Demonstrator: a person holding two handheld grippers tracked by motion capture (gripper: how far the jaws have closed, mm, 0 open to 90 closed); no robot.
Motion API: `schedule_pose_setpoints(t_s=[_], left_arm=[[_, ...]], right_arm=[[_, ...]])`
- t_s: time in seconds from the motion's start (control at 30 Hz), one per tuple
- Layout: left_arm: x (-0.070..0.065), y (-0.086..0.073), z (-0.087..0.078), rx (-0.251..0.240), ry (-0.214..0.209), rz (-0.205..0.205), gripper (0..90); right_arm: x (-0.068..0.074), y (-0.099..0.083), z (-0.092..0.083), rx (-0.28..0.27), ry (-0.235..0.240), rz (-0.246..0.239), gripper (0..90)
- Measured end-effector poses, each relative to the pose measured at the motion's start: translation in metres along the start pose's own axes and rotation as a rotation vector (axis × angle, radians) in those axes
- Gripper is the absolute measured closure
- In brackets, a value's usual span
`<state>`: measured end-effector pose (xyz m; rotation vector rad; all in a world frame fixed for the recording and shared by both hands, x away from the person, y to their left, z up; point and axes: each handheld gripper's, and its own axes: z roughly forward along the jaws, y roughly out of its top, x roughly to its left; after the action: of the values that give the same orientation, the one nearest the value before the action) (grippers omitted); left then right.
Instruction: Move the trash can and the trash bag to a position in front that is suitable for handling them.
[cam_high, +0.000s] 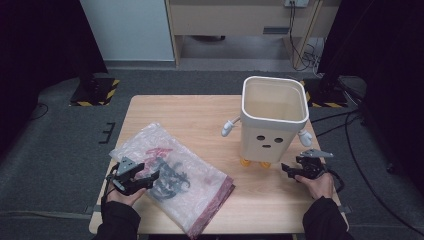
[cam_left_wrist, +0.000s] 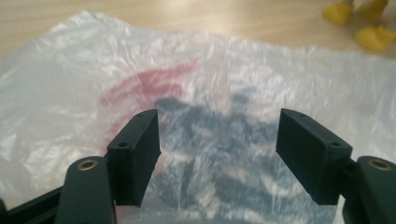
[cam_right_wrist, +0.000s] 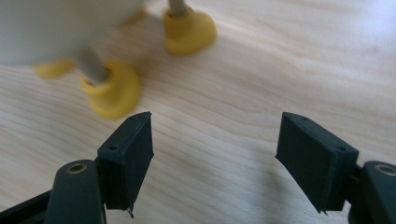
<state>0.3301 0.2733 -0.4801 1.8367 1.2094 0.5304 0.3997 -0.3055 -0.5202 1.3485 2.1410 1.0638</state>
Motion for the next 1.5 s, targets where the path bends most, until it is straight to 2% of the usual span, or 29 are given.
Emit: schedule_pose_setpoints(t_s=[0.1, 0.13, 0.17, 0.2, 0.27, 0.33, 0.5, 0.63, 0.7, 0.77, 0.87, 1.03, 1.17, 1.3, 1.5], left_arm=[[-0.001, 0.005, -0.005, -0.047, 0.018, -0.006, 33.3], [-0.002, 0.007, -0.009, -0.074, 0.028, -0.01, 35.8], [-0.002, 0.007, -0.009, -0.074, 0.028, -0.01, 37.0], [-0.002, 0.009, -0.011, -0.097, 0.037, -0.013, 38.1], [-0.004, 0.012, -0.015, -0.125, 0.051, -0.017, 39.0], [-0.005, 0.015, -0.018, -0.148, 0.058, -0.028, 40.4], [-0.009, 0.021, -0.021, -0.186, 0.074, -0.03, 41.7], [-0.016, 0.029, -0.02, -0.214, 0.063, -0.01, 42.2], [-0.017, 0.031, -0.019, -0.215, 0.06, -0.006, 42.3], [-0.022, 0.04, -0.015, -0.224, 0.041, 0.008, 42.3], [-0.027, 0.047, -0.013, -0.239, 0.033, 0.023, 42.2], [-0.042, 0.07, -0.005, -0.282, 0.0, 0.042, 42.3], [-0.058, 0.087, 0.005, -0.303, -0.05, 0.058, 42.4], [-0.079, 0.103, 0.021, -0.303, -0.092, 0.087, 42.2], [-0.106, 0.115, 0.048, -0.288, -0.159, 0.106, 42.8]], right_arm=[[0.009, 0.004, -0.009, -0.051, 0.018, 0.012, 27.4], [0.014, 0.007, -0.017, -0.086, 0.042, 0.014, 27.4], [0.014, 0.007, -0.017, -0.086, 0.042, 0.014, 27.4], [0.019, 0.008, -0.024, -0.121, 0.05, 0.014, 27.4], [0.021, 0.008, -0.027, -0.124, 0.054, 0.017, 27.4], [0.026, 0.007, -0.035, -0.152, 0.052, 0.021, 27.3], [0.028, 0.01, -0.056, -0.24, 0.019, 0.031, 26.8], [0.024, 0.019, -0.068, -0.329, -0.021, 0.048, 26.9], [0.023, 0.021, -0.07, -0.34, -0.027, 0.049, 27.0], [0.019, 0.027, -0.073, -0.364, -0.044, 0.066, 28.8], [0.016, 0.032, -0.075, -0.377, -0.045, 0.078, 33.0], [0.012, 0.043, -0.077, -0.404, -0.037, 0.09, 37.6], [0.009, 0.048, -0.076, -0.411, -0.032, 0.093, 42.1], [0.005, 0.053, -0.074, -0.411, -0.022, 0.106, 45.6], [0.003, 0.051, -0.073, -0.4, -0.007, 0.104, 56.1]])
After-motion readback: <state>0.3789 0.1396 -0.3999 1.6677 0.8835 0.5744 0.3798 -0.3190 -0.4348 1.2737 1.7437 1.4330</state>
